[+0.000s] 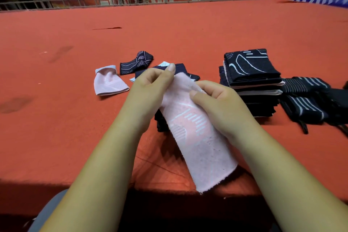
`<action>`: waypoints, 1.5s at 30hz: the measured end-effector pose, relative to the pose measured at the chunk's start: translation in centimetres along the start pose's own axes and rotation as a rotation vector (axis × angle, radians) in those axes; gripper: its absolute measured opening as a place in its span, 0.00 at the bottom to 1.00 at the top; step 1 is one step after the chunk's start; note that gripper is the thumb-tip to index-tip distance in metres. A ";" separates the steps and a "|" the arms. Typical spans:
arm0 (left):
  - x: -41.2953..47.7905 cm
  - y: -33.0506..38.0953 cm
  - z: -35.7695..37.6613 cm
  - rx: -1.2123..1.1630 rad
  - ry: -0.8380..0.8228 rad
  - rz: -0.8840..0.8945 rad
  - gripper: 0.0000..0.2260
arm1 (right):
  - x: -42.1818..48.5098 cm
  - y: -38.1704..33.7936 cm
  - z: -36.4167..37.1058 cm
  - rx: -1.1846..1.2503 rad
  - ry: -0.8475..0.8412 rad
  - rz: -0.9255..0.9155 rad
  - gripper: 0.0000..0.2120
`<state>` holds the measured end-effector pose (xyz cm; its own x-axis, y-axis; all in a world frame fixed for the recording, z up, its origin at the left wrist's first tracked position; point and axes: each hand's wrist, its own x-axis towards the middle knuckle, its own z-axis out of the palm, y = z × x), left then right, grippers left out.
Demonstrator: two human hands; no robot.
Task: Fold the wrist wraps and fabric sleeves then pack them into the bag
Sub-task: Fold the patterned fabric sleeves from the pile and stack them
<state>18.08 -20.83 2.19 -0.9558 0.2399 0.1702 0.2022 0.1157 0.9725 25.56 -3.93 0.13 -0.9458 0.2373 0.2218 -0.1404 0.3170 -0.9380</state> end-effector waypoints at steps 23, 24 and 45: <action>0.0 0.2 -1.4 0.068 -0.256 0.150 0.17 | 2.0 0.8 -1.8 0.141 0.210 0.105 0.31; 0.1 0.2 -1.3 0.074 -0.223 0.161 0.16 | 1.8 0.6 -1.9 0.162 0.165 0.067 0.31; -0.1 0.4 -0.4 0.166 0.088 0.244 0.12 | 0.7 0.3 -0.9 -0.126 0.220 -0.243 0.15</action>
<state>18.20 -21.20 2.65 -0.8878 0.1967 0.4160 0.4537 0.2226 0.8629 25.14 -2.84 0.23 -0.8015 0.3283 0.4997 -0.3039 0.4960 -0.8134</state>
